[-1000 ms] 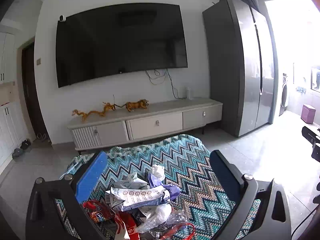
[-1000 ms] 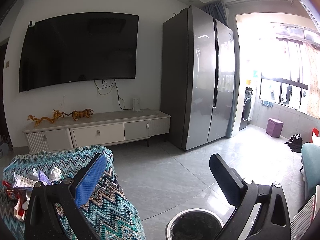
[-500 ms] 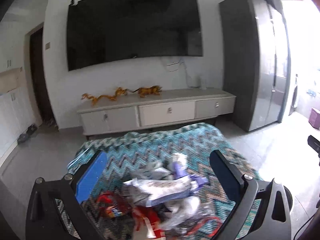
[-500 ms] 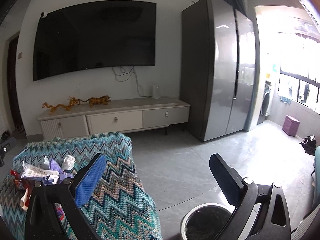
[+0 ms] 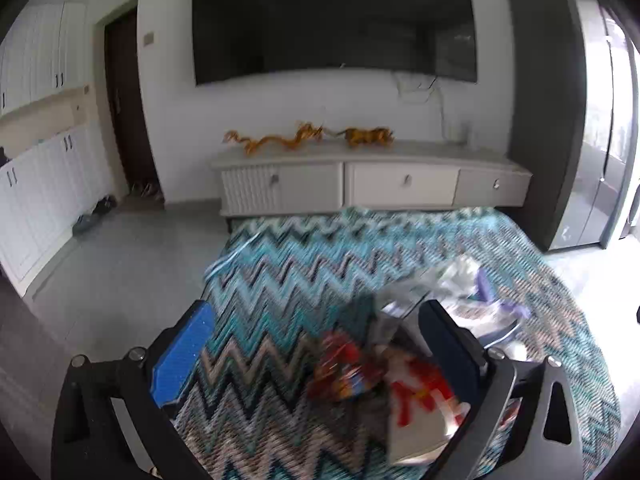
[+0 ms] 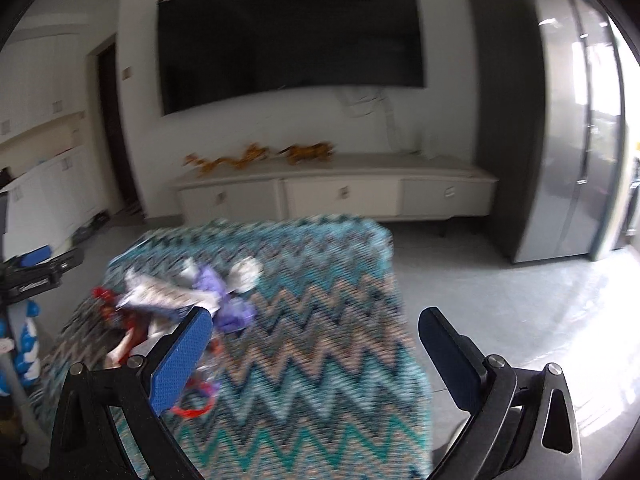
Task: Collect trash
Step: 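Reach both grippers down into the trash pile on the blanket, then grasp a red wrapper with the left gripper while the right grasps white plastic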
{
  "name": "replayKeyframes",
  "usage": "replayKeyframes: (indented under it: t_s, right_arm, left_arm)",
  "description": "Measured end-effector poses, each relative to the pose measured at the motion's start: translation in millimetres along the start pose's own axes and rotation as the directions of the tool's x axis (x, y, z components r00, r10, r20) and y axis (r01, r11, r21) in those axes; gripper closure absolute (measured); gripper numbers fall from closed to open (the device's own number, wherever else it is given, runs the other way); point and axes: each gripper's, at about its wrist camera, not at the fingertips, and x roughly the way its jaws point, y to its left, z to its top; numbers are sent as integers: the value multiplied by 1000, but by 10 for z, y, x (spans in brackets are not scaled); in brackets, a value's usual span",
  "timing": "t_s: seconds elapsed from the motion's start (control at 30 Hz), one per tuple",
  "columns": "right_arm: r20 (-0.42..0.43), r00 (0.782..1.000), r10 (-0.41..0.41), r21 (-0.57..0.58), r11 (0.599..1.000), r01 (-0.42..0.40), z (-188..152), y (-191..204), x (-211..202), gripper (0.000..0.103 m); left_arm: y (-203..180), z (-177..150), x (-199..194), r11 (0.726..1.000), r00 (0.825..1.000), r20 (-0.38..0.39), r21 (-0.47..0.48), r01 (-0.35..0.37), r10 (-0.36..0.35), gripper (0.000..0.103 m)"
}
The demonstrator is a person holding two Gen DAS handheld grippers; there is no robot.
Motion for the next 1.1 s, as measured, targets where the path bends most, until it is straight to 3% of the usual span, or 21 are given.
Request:
replayKeyframes:
  t_s: [0.1, 0.17, 0.33, 0.47, 0.57, 0.63, 0.67, 0.73, 0.77, 0.9, 1.1]
  right_arm:
    - [-90, 989, 121, -13, 992, -123, -23, 173, 275, 6]
    - [-147, 970, 195, -4, 980, -198, -37, 285, 473, 16]
    - [-234, 922, 307, 51, 951, -304, -82, 456, 792, 27]
    - [-294, 887, 356, 101, 934, -342, -113, 521, 1106, 34]
    - [-334, 859, 387, 148, 922, -357, -135, 542, 1302, 39]
    - [-357, 845, 399, 167, 917, -362, -156, 568, 1389, 42]
    - [-367, 837, 405, 174, 914, -366, -167, 593, 1436, 44]
    - [-376, 823, 426, 189, 905, -382, -191, 625, 1491, 51]
    - [-374, 816, 441, 198, 898, -394, -202, 635, 1499, 56]
    - [-354, 814, 461, 174, 888, -426, -177, 674, 1425, 69]
    - [-296, 819, 492, 113, 869, -482, -124, 701, 1138, 74]
  left_arm:
    - [116, -128, 78, 1000, 998, -55, -16, 16, -16, 0]
    - [142, -213, 90, 999, 996, -77, -20, 50, -51, 0]
    - [-53, -455, 81, 964, 954, -144, -23, 264, -265, 1]
    - [-346, -579, 123, 938, 920, -196, 7, 346, -338, 3]
    - [-483, -637, 242, 931, 903, -245, 8, 366, -353, 15]
    - [-518, -675, 345, 927, 889, -281, -7, 374, -361, 36]
    - [-519, -694, 394, 924, 879, -300, -22, 381, -370, 42]
    - [-520, -721, 462, 918, 864, -322, -41, 395, -386, 65]
    - [-517, -725, 479, 917, 861, -328, -43, 398, -389, 69]
    - [-491, -714, 373, 924, 880, -297, -20, 382, -370, 86]
    - [-388, -652, 85, 931, 902, -245, -5, 365, -356, 90]
